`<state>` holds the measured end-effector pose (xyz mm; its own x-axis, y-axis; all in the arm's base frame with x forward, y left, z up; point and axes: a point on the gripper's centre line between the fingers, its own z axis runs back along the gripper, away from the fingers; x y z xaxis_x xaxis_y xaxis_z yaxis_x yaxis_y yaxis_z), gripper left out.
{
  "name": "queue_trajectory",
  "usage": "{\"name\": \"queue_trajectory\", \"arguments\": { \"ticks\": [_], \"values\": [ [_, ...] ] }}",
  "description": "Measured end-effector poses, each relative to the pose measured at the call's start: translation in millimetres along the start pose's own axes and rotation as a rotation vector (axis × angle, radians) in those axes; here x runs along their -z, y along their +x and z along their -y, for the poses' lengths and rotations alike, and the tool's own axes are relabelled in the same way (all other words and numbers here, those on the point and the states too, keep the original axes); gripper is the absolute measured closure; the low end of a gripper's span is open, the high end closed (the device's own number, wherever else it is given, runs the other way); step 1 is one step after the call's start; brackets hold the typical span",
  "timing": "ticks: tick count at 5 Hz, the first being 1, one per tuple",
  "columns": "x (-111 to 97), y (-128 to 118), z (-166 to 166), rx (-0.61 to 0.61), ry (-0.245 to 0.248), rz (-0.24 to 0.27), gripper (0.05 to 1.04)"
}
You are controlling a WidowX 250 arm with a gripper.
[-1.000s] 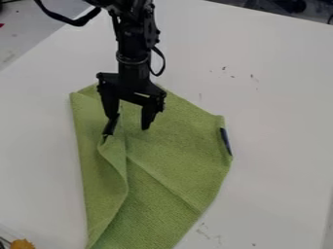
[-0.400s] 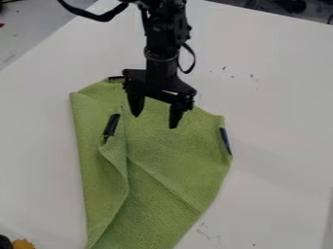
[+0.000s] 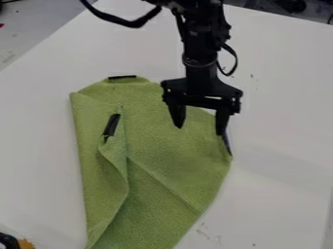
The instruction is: Fold the cloth from right to left
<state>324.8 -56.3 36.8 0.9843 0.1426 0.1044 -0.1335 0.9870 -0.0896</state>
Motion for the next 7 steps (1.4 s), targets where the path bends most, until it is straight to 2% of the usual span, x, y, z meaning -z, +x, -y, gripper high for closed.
{"name": "queue_trajectory", "arguments": {
  "ticks": [1,2,3,5,6,7],
  "values": [
    [19,8,21,0.038,-0.046,-0.013,0.084],
    [30,14,34,0.076,-0.044,-0.02,0.084],
    [32,16,34,0.078,-0.026,-0.025,0.137],
    [35,12,28,0.081,0.002,-0.016,0.714],
    [32,7,22,0.071,0.024,-0.01,0.906],
    [15,8,15,0.054,0.048,0.019,1.0]
  ]
}}
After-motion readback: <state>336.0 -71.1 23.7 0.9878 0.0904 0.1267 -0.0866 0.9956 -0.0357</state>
